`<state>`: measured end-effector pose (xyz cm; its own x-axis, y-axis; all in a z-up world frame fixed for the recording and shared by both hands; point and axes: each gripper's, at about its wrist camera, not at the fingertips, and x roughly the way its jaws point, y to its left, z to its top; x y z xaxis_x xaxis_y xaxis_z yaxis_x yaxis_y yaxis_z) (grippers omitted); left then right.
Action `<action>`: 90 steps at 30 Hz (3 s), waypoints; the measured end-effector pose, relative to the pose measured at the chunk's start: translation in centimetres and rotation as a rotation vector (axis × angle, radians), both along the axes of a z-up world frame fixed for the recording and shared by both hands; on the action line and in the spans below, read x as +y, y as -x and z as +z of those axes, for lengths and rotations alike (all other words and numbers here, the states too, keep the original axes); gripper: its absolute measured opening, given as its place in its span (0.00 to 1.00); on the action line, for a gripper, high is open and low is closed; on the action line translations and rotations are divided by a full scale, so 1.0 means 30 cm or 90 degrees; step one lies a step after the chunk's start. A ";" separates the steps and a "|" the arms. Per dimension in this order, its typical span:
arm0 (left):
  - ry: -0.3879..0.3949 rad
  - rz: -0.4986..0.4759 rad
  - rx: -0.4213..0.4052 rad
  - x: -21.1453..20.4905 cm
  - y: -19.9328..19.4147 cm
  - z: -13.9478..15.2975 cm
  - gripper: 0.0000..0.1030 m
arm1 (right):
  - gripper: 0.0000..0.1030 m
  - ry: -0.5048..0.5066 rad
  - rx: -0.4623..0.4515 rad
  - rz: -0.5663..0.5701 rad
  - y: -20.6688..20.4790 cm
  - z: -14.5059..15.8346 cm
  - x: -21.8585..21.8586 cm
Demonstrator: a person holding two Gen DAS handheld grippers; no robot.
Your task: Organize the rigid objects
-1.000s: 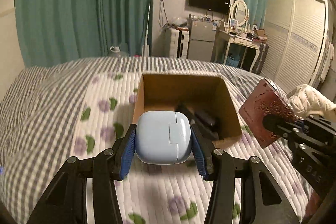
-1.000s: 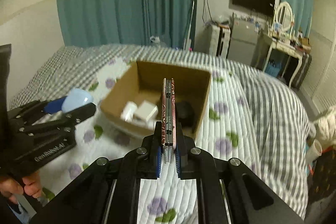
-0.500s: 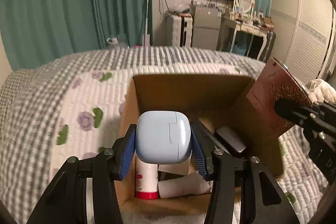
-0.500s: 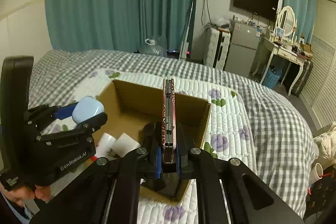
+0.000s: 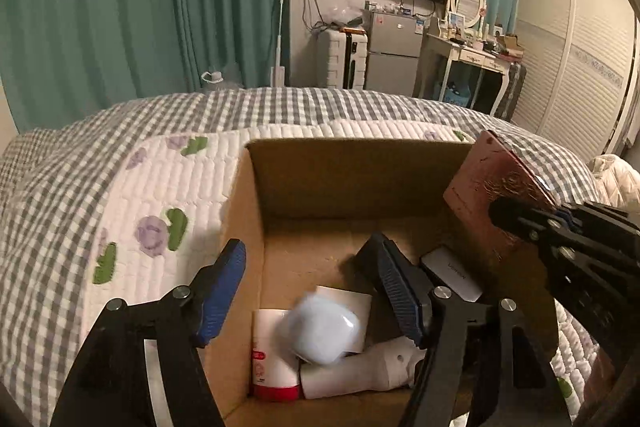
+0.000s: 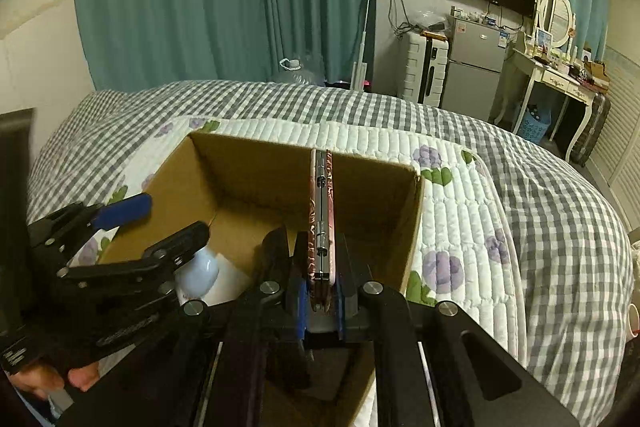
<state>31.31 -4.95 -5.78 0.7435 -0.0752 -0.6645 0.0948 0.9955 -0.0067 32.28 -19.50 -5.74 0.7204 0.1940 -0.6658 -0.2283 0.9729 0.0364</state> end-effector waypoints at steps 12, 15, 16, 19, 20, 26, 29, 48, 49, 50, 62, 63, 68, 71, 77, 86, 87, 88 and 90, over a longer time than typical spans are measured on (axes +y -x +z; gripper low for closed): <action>-0.022 0.007 -0.080 0.016 0.197 0.213 0.75 | 0.53 0.000 -0.039 -0.022 0.113 0.154 0.010; -0.013 0.006 -0.103 0.023 0.284 0.305 0.75 | 0.53 0.001 -0.058 -0.047 0.205 0.247 -0.012; -0.006 0.003 -0.113 0.027 0.320 0.339 0.76 | 0.53 -0.001 -0.066 -0.049 0.236 0.278 -0.020; 0.010 -0.001 -0.151 0.040 0.442 0.447 0.85 | 0.53 0.010 -0.097 -0.058 0.365 0.380 -0.037; 0.009 -0.001 -0.162 0.042 0.476 0.474 0.85 | 0.54 0.014 -0.107 -0.060 0.402 0.408 -0.039; 0.007 0.003 -0.225 0.057 0.679 0.597 0.92 | 0.73 0.009 -0.183 -0.074 0.649 0.561 -0.075; -0.011 0.015 -0.250 0.058 0.753 0.603 0.94 | 1.00 -0.005 -0.225 -0.086 0.747 0.593 -0.092; -0.016 0.085 -0.233 0.135 0.786 0.173 0.99 | 1.00 -0.050 -0.209 -0.084 0.808 0.136 -0.019; -0.017 0.084 -0.232 0.137 0.787 0.164 0.99 | 1.00 -0.046 -0.209 -0.085 0.803 0.128 -0.014; -0.013 0.082 -0.227 0.138 0.781 0.150 0.99 | 1.00 -0.041 -0.209 -0.084 0.798 0.120 -0.010; 0.005 0.068 -0.206 0.140 0.781 0.112 0.99 | 1.00 -0.005 -0.188 -0.099 0.764 0.072 0.003; 0.005 0.068 -0.205 0.139 0.782 0.110 0.99 | 1.00 -0.004 -0.187 -0.101 0.763 0.071 0.003; -0.001 0.062 -0.204 0.134 0.781 0.114 0.99 | 1.00 0.000 -0.189 -0.108 0.763 0.067 0.003; -0.002 0.058 -0.201 0.132 0.779 0.111 0.99 | 1.00 0.000 -0.190 -0.114 0.761 0.068 0.001; -0.005 0.058 -0.197 0.132 0.772 0.103 0.99 | 1.00 0.001 -0.188 -0.119 0.755 0.066 -0.002; -0.015 0.052 -0.197 0.124 0.769 0.095 0.99 | 1.00 0.003 -0.188 -0.118 0.754 0.063 0.002; -0.016 0.051 -0.197 0.124 0.769 0.094 0.99 | 1.00 0.003 -0.188 -0.119 0.754 0.064 0.002; -0.015 0.052 -0.197 0.123 0.769 0.093 0.99 | 1.00 0.005 -0.189 -0.119 0.752 0.063 0.003; -0.012 0.055 -0.193 0.123 0.767 0.093 0.99 | 1.00 0.005 -0.189 -0.119 0.752 0.060 0.004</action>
<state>8.31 -1.26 -2.99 0.9111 0.0078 -0.4121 0.0041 0.9996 0.0280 9.71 -19.37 -3.94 0.9056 0.0359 -0.4225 -0.0454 0.9989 -0.0125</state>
